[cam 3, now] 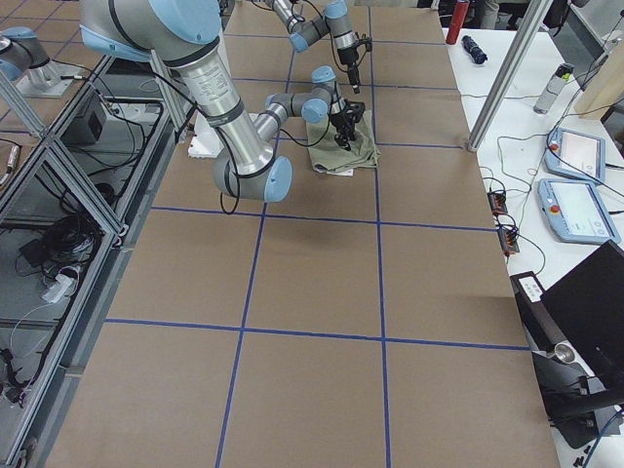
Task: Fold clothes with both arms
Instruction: 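Lay the folded edge onto the far half with both grippers and release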
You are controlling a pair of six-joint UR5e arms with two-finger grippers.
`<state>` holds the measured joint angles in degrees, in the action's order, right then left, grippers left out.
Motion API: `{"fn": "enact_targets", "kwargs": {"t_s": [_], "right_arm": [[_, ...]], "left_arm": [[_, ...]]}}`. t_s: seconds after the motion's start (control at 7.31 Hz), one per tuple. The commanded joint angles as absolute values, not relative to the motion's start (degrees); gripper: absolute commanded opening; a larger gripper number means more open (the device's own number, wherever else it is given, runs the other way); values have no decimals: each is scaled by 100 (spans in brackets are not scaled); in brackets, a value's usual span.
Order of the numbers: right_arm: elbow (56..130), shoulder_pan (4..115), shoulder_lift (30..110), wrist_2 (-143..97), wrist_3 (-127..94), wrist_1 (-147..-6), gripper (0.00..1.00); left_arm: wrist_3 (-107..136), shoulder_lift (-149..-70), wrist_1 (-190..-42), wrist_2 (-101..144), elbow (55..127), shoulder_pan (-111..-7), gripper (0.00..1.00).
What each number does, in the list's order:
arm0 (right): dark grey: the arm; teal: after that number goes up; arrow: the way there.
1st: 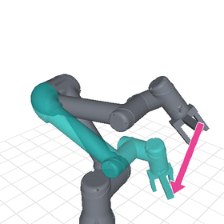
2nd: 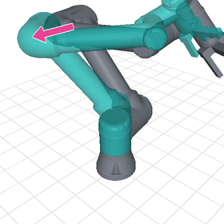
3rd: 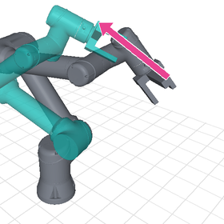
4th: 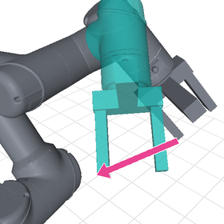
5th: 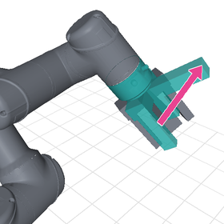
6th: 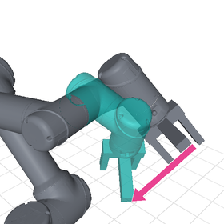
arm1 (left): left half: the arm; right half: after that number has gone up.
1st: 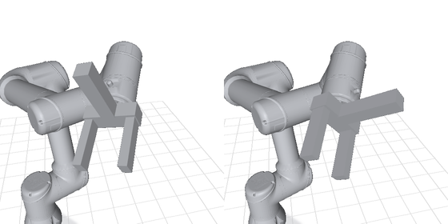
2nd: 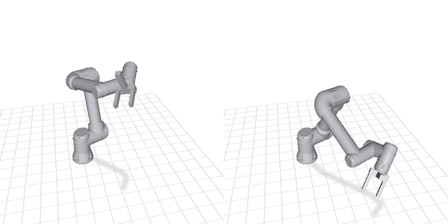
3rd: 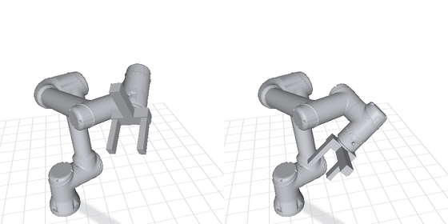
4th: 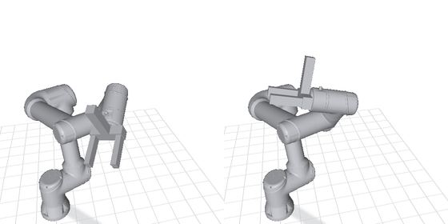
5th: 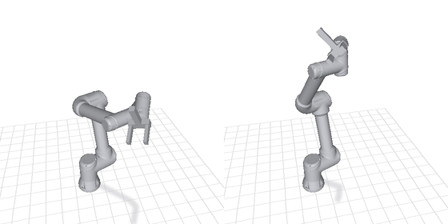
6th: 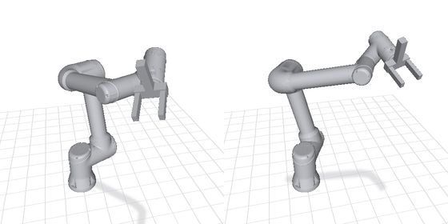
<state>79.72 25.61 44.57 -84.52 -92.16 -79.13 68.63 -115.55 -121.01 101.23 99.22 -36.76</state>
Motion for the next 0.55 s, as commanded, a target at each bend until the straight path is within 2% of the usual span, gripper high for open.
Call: {"fn": "enact_targets", "kwargs": {"t_s": [0.0,0.27,0.41], "right_arm": [[7490,3126,4333,-8446,-8888,-7910,59],[7042,3567,4342,-8446,-8772,-7910,58],[7066,3647,4316,-8516,-8702,-7858,58]], "left_arm": [[6864,-11549,-12103,10125,9923,-3674,100],[6890,-11540,-12103,10125,9923,-3656,100],[6891,-11540,-12103,10125,9923,-3648,100]]}}
